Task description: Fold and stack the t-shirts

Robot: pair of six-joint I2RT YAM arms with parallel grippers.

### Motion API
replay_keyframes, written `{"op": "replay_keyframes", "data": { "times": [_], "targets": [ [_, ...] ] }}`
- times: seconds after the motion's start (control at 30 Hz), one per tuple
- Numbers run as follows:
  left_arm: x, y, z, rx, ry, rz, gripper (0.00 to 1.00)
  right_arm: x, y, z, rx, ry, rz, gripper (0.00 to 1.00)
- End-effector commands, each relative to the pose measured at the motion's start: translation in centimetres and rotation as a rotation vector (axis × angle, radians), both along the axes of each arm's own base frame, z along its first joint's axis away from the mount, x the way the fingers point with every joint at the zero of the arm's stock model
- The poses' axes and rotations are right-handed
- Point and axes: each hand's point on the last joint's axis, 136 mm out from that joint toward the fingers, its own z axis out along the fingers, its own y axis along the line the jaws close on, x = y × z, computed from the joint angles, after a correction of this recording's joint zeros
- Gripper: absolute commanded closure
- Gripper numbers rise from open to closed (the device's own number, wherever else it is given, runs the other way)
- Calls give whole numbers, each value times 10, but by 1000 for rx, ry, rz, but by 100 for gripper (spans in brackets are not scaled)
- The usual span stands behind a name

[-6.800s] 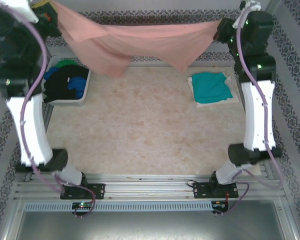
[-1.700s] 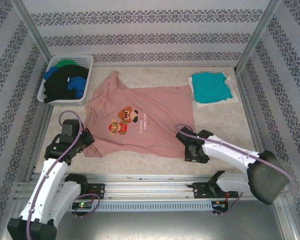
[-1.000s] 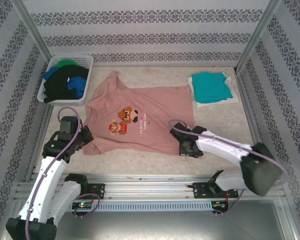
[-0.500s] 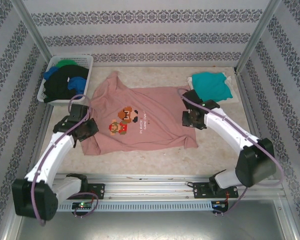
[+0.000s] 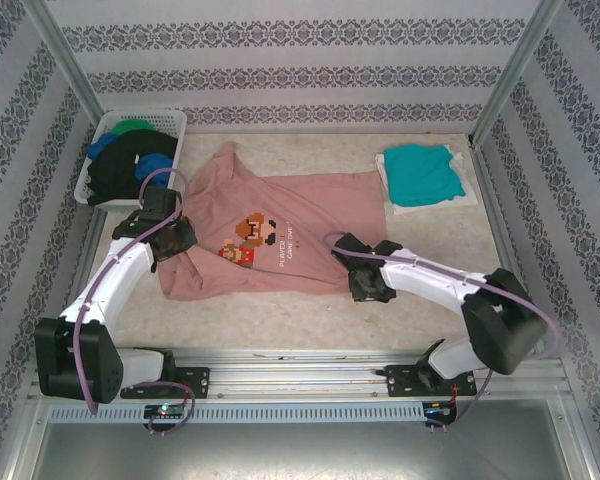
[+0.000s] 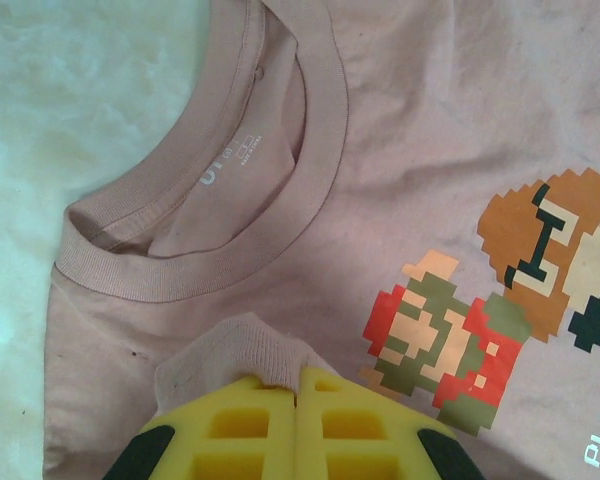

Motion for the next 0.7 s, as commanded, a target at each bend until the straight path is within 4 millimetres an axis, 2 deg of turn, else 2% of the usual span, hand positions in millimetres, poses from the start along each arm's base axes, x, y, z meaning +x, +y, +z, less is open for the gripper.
{"op": "replay_keyframes", "data": {
  "times": [0.0, 0.1, 0.2, 0.3, 0.4, 0.53, 0.67],
  "targets": [
    [5, 5, 3, 18, -28, -7, 100, 23, 0, 2, -43, -47, -13, 60],
    [3, 7, 2, 20, -24, -7, 100, 28, -2, -9, -69, -26, -19, 62],
    [1, 8, 6, 18, -24, -2, 100, 27, -9, -9, -131, -4, -13, 72],
    [-6, 11, 16, 23, -36, 7, 100, 21, -15, 2, -144, -11, -9, 86],
    [-18, 13, 33, 24, -67, 23, 100, 14, -18, 24, -131, -48, 4, 99],
    [-33, 9, 58, -29, -171, 51, 100, 5, -18, 61, -63, -115, 43, 100],
    [-50, 9, 71, -40, -211, 65, 100, -4, -22, 90, 8, -180, 79, 100]
  ]
}}
